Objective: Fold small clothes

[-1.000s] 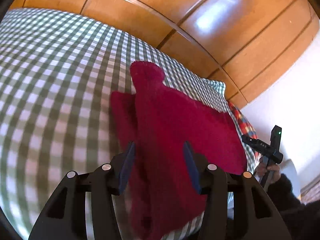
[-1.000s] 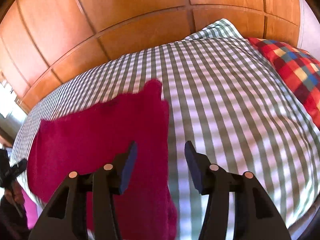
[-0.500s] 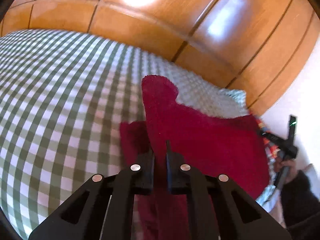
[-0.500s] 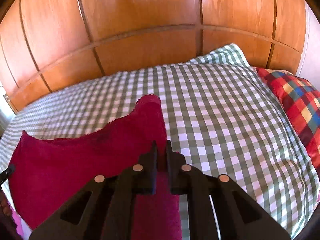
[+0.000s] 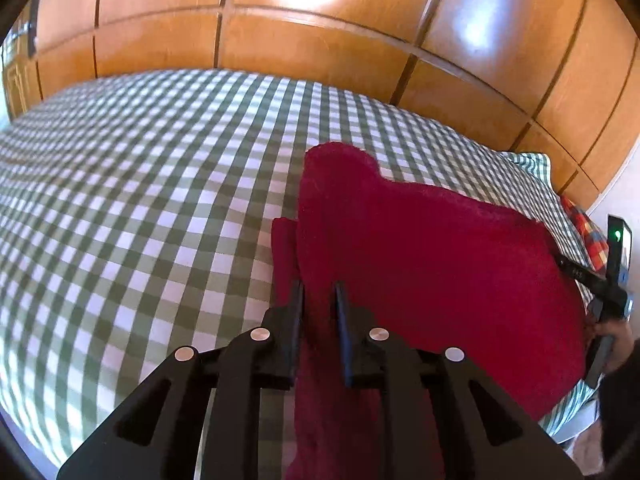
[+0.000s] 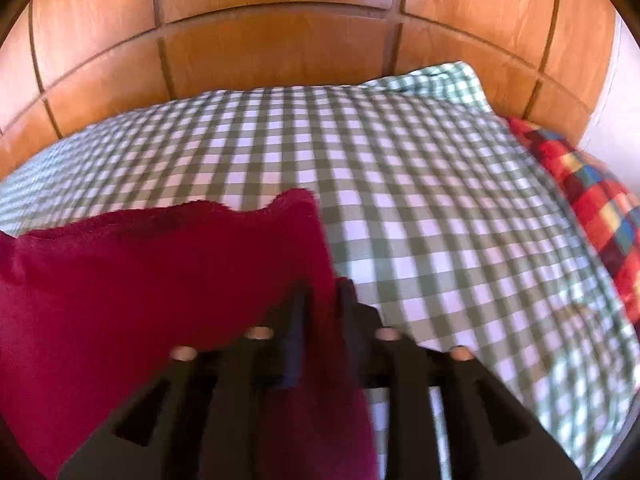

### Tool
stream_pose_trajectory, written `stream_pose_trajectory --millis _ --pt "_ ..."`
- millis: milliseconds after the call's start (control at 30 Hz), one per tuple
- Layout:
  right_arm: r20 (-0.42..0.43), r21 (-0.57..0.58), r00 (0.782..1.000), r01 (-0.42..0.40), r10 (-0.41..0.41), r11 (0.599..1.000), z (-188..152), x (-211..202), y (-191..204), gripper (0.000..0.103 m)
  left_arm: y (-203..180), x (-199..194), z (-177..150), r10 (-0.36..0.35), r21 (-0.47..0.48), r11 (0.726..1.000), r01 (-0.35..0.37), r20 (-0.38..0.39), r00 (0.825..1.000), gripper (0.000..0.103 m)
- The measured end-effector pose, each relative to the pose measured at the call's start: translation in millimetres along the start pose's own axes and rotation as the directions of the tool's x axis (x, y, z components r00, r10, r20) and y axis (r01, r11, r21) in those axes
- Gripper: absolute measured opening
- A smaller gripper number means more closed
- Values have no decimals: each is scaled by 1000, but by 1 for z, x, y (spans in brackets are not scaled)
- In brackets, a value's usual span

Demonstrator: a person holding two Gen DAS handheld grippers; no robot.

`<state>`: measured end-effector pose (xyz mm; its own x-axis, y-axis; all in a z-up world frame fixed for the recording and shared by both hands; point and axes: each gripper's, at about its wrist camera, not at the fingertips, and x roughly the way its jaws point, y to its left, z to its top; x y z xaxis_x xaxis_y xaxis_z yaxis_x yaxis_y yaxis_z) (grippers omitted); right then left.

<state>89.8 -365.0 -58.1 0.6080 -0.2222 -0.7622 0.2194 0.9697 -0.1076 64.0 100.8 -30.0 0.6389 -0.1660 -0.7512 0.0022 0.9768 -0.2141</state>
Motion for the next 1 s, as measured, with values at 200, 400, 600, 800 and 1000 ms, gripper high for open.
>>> stream_pose_trajectory --millis 200,400,600,800,1000 --pt "63 -19 998 -5 6 1000 6 -30 8 59 -5 -18 -13 51 58 997 -54 39 998 14" --pt "104 -151 984 -125 142 981 24 -51 58 59 -5 -23 -21 58 79 995 -62 51 997 14" --pt "21 -298 974 -211 227 931 40 -30 124 59 -5 -22 -24 62 76 995 -65 47 997 14" --pt "-121 -399 974 -224 191 889 32 11 166 22 -5 -21 -25 64 77 995 -67 45 997 14" --pt "-30 -445 985 -167 171 880 27 -4 172 3 -6 -19 -26 69 80 994 -72 40 997 14"
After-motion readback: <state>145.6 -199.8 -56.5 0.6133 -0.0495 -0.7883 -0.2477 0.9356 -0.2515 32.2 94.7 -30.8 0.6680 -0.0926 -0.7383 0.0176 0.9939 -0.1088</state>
